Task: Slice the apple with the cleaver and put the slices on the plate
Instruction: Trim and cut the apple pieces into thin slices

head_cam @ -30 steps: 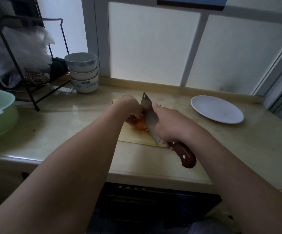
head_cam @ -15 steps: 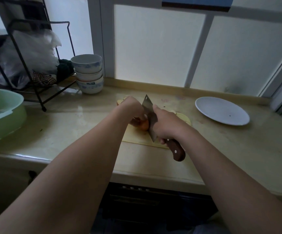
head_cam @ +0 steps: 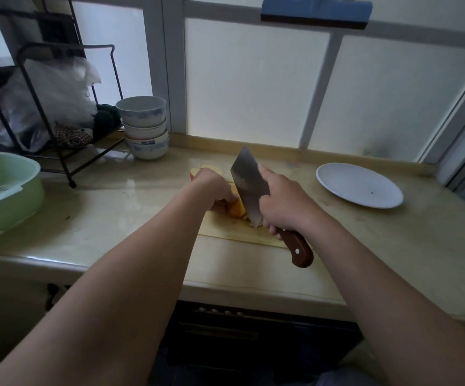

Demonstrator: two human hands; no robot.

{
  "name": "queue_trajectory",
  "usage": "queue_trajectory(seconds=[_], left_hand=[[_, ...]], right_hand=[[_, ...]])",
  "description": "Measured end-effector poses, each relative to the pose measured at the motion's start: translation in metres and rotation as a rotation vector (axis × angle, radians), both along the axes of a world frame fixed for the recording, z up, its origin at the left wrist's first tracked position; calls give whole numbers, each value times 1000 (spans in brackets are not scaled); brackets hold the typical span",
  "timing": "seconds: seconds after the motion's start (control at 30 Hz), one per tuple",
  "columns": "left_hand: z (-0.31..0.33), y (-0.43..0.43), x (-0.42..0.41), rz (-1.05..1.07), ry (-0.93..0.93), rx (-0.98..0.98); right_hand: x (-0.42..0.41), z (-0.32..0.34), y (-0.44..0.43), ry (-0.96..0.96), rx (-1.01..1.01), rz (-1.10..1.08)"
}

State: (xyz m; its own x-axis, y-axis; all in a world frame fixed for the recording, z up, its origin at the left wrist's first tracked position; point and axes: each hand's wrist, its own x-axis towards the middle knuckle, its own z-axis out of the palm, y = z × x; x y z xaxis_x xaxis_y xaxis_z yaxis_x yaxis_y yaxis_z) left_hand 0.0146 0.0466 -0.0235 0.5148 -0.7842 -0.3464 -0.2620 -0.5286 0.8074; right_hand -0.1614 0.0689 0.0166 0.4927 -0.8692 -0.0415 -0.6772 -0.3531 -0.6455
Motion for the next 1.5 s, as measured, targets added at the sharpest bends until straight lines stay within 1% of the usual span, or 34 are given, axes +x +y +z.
queue_trajectory(seconds=[0.3,0.57,0.67,0.87,1.17,1.37,1.5], left_hand=[[3,1,-1,10,-9,10],[1,0,1,19,-21,-3],[1,-1,1,15,-6,-19],[0,-1,2,-6,-15,-11],[0,-2,2,-28,-41,1],[-1,-2,4,-30,-12,5],[2,-2,4,-52,-17,33]], right_hand=[[-2,0,5,-21,7,4],[0,2,12,30,-8,21],[0,7,20,88,-26,39],[-2,21,38,273,-58,88],[0,28,44,358,-86,119],[-8,23,30,228,-73,93],[-15,17,19,127,-59,22]])
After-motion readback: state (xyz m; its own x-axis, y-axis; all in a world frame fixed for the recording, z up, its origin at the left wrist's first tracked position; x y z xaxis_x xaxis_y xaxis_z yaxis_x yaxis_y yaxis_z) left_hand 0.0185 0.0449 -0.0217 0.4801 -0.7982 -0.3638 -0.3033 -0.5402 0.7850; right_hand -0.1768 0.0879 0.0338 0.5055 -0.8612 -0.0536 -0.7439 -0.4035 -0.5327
